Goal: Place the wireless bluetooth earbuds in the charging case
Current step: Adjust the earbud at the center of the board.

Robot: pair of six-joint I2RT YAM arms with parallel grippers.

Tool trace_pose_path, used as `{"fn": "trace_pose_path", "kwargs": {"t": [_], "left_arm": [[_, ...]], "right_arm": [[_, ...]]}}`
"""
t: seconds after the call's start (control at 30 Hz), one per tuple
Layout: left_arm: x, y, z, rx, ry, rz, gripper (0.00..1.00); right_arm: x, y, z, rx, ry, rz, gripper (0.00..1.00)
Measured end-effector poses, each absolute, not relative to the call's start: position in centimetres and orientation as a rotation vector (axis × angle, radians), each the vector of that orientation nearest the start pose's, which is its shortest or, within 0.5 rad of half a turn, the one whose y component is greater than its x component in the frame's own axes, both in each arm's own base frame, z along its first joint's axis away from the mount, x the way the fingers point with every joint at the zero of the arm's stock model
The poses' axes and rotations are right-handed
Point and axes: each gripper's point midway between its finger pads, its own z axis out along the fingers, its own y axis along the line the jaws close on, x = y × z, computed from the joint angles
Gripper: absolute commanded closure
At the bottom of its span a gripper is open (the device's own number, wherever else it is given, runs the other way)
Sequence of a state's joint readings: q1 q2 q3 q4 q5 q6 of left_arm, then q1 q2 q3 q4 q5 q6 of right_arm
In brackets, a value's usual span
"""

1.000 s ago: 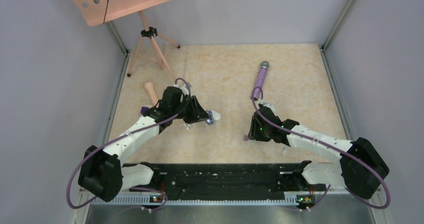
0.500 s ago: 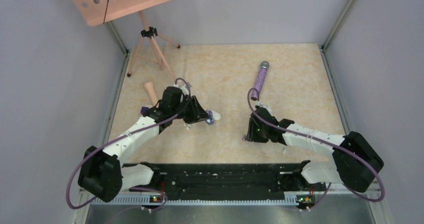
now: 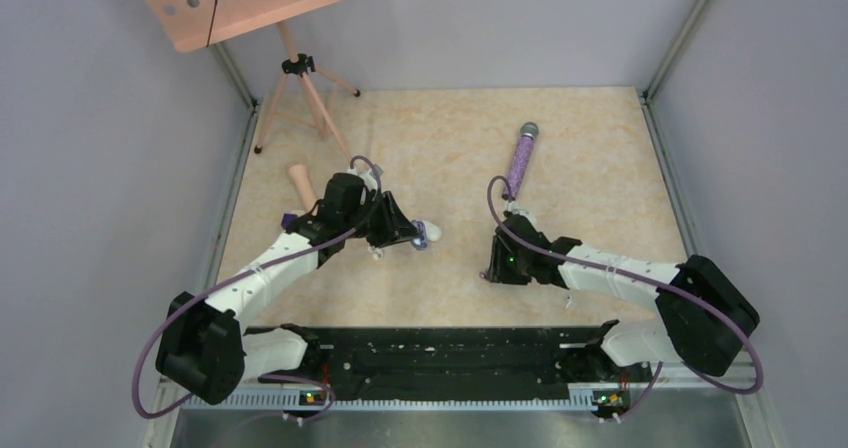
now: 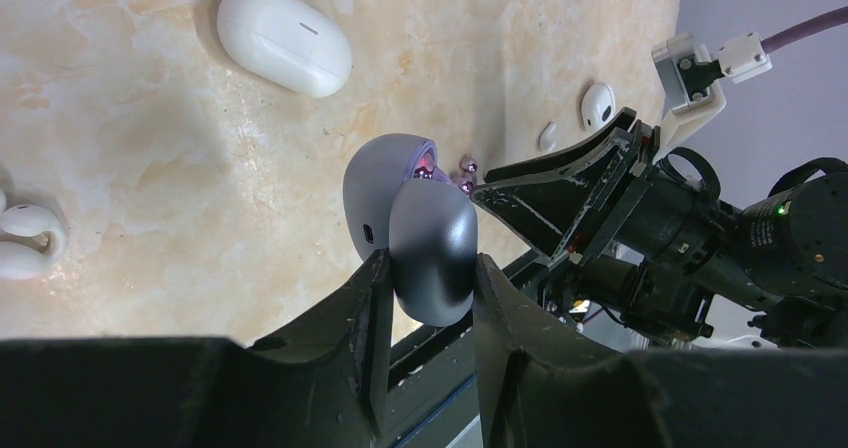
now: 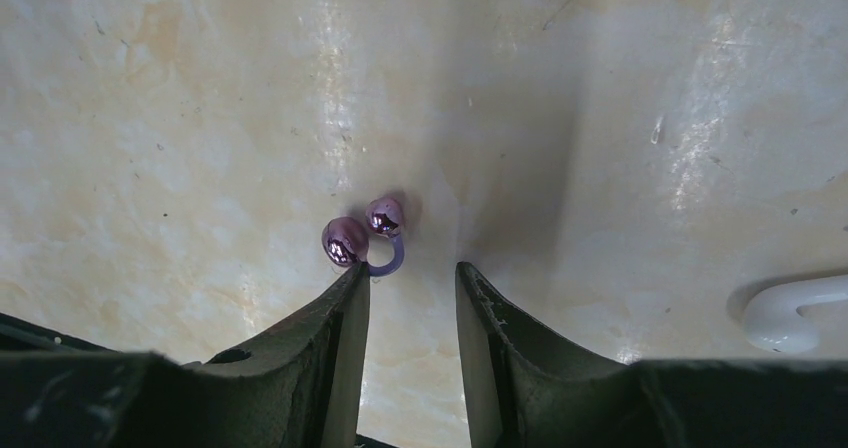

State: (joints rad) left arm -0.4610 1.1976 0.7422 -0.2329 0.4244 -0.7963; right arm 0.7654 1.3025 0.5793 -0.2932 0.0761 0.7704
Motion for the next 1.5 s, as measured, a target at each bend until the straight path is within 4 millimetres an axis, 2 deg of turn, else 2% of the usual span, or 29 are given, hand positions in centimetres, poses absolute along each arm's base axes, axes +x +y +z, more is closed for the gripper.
{"fn": "trace_pose_path", "kwargs": {"t": [0.4, 0.73, 1.13, 1.23, 1.37, 1.5], "left_arm": [[24.5, -23.3, 14.2, -0.154, 2.443, -1.1, 1.0], [24.5, -23.3, 14.2, -0.153, 2.444, -1.1, 1.0], [24.4, -23.3, 14.5, -0.148, 2.434, -1.103, 1.0], [24.4, -23.3, 14.5, -0.148, 2.433, -1.101, 1.0], [24.4, -23.2, 14.5, -0.149, 2.433, -1.1, 1.0], [24.4, -23.3, 14.5, -0.148, 2.433, -1.101, 1.0]], "right_arm": [[19.6, 21.8, 2.2, 0.028, 2.652, 0.467, 0.63], [20.7, 22.4, 2.3, 0.038, 2.639, 0.451, 0.7], [22.0, 22.8, 2.9, 0.027, 2.6, 0.419, 0.64], [21.7, 22.8, 3.7, 0.026, 2.576, 0.411, 0.71], [21.1, 23.2, 5.5, 0.147, 2.507, 0.492, 0.72], [20.0, 22.6, 5.0, 0.264, 2.48, 0.562, 0.7]]}}
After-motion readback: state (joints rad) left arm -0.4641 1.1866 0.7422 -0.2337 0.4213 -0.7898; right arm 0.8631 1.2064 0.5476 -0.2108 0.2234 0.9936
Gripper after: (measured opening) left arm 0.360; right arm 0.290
